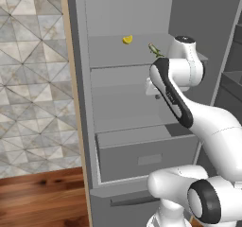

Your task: Take the fish out of the fridge, briefly rinse it in the sink, and place it on the tray next to the sink.

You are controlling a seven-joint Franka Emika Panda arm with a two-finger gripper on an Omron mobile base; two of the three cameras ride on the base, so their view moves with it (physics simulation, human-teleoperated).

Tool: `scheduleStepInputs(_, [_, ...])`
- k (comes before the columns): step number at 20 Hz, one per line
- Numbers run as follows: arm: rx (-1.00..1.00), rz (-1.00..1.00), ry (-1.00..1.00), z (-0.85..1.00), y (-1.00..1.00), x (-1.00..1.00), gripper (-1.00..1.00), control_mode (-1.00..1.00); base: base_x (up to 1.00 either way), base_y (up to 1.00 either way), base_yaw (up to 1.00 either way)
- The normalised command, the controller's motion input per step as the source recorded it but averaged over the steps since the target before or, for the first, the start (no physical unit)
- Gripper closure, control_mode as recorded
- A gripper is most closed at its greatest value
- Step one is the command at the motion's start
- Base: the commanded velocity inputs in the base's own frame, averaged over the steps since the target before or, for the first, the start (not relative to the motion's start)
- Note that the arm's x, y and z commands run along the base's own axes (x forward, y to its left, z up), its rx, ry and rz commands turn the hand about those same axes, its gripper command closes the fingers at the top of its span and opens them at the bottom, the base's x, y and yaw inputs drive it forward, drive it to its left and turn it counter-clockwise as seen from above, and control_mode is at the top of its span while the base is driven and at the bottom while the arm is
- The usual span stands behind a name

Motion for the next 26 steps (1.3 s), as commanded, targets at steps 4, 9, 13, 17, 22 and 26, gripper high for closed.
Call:
scheduleStepInputs(4, [0.01, 0.0, -0.02, -0.01, 0.0, 0.0, -1.0, -1.0, 0.0, 0.0, 0.0])
scheduleStepInputs(9, [0.0, 0.0, 0.0, 0.0, 0.0, 0.0, -1.0, -1.0, 0.0, 0.0, 0.0])
scheduleStepInputs(13, [0.0, 0.0, -0.08, 0.09, 0.0, 0.0, -1.0, -1.0, 0.0, 0.0, 0.0])
scheduleStepInputs(17, [0.0, 0.0, -0.27, 0.4, 0.0, -0.08, -1.0, -1.0, 0.0, 0.0, 0.0])
scheduleStepInputs(22, [-0.01, 0.0, -0.42, 0.61, 0.0, -0.15, -1.0, -1.0, 0.0, 0.0, 0.0])
scheduleStepInputs(26, [0.0, -0.03, -0.28, 0.49, 0.0, -0.02, -1.0, -1.0, 0.0, 0.0, 0.0])
